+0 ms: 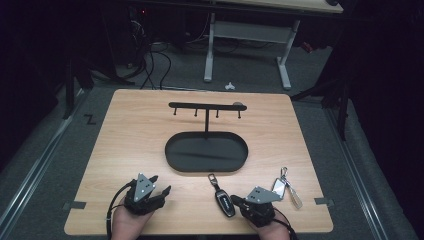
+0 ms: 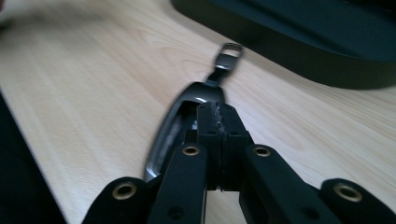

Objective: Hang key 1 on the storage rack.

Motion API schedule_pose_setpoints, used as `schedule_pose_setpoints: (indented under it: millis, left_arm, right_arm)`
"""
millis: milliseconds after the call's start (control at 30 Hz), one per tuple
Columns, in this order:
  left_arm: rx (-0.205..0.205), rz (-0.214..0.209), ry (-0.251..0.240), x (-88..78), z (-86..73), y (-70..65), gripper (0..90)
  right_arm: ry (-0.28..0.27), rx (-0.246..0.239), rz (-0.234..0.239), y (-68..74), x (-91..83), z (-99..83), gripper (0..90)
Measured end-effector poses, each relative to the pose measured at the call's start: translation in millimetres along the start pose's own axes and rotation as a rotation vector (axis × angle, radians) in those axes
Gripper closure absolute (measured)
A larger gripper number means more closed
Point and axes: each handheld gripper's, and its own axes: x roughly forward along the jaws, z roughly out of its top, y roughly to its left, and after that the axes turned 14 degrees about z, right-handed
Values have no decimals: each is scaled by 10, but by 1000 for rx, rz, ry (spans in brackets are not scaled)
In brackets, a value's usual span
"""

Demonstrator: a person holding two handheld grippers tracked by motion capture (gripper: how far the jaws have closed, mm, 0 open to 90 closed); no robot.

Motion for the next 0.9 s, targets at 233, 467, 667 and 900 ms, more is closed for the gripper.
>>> schedule_pose_setpoints:
  millis: [233, 467, 667, 900]
  left_arm:
    - [-44, -37, 0, 17, 3, 31, 414]
    - [-23, -46, 5, 44, 11, -5, 414]
    - [-4, -54, -8, 59, 51, -61, 415]
    - [9, -76, -28, 84, 110, -127, 415]
  right_arm:
    - [95, -45, 13, 127, 202, -32, 900]
    - [109, -56, 3, 128, 189, -71, 900]
    - [103, -24, -39, 32, 77, -133, 900]
    - [81, 44, -107, -148, -160, -263, 900]
